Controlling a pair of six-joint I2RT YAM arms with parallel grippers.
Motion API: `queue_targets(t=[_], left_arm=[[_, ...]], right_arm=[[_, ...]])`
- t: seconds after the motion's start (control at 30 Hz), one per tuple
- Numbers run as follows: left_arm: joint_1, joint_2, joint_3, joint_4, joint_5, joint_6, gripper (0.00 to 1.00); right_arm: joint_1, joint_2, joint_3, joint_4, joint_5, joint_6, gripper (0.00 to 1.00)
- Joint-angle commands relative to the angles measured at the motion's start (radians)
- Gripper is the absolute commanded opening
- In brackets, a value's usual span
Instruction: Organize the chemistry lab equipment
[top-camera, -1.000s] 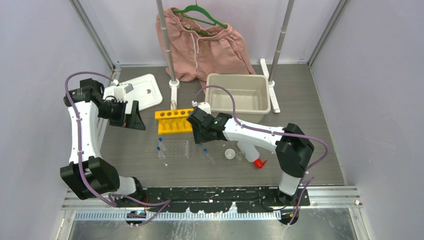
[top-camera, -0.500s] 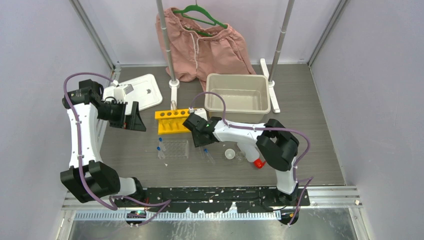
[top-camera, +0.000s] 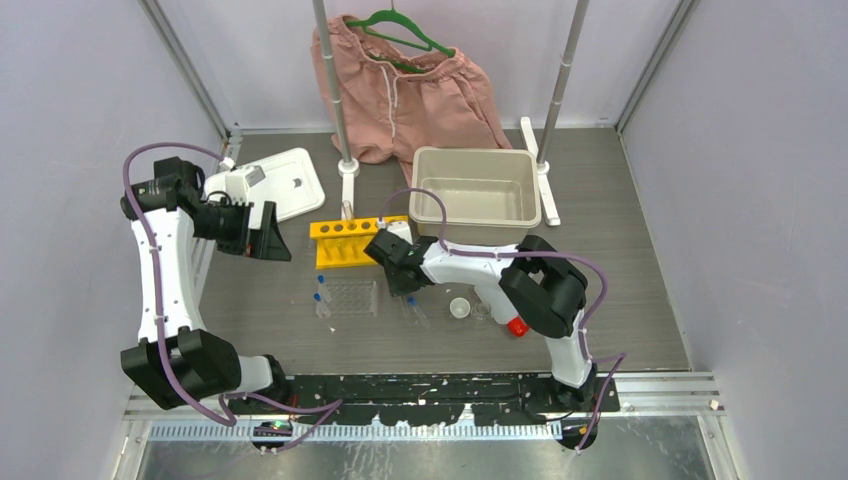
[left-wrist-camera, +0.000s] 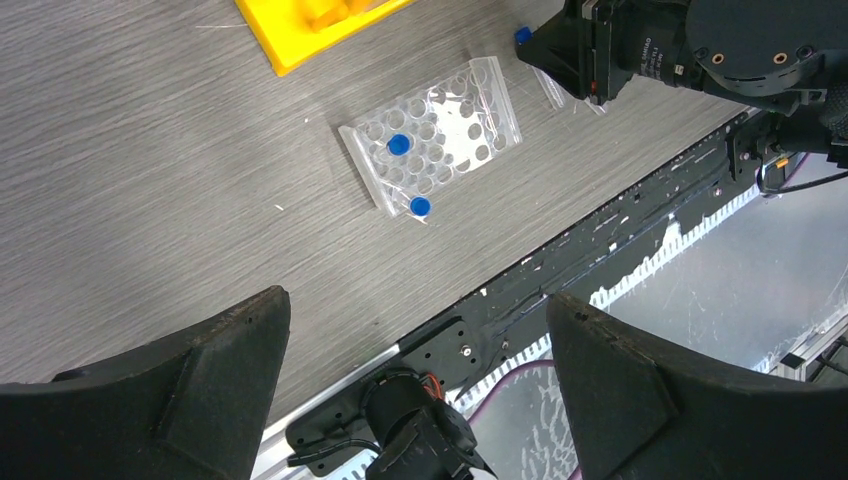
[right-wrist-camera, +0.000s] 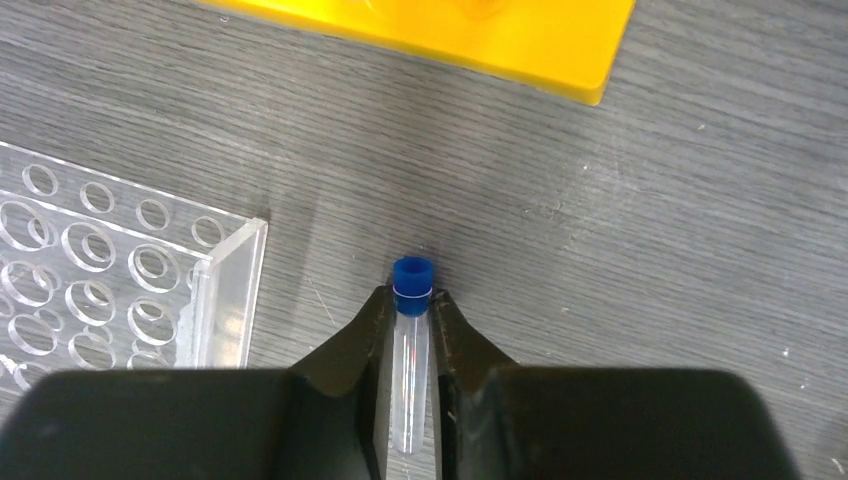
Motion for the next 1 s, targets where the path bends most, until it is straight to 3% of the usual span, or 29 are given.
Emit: queue_targets(t=[0.0,0.1,0.4,0.5,0.8,0.97], left_arm=[[0.0,-0.026,0.042,-0.008,0.04,0.011,1.0],[0.0,-0.031,0.04,-0.009,0.055,0.015,1.0],[0.0,-0.033,0.043,-0.074,0.202,0.071,0.99],[-0.011,-0.037,0.029,-0.095,0.28,0.092,0.92],[-0.089,-0.081,-0.004,-0.052,0.35,0.057,0.79],[-0.094,-0.085,-0.006,-0.053,0.391,0.055,0.69]], right_arm=[[-0.007,-0.032,0.027,0.034,-0.001,0.015,0.12],[-0.004,-0.11,0.041,0.033,-0.001,0.026,0.04],[0.066,-0.29,0.144,0.076,0.052,0.039,0.02],[0.099,-0.304,0.189,0.138,0.06,0.039,0.01],[0.163,-0.233,0.379,0.258,0.085,0.025,0.01],[0.175,-0.213,0.404,0.307,0.065,0.058,0.01]])
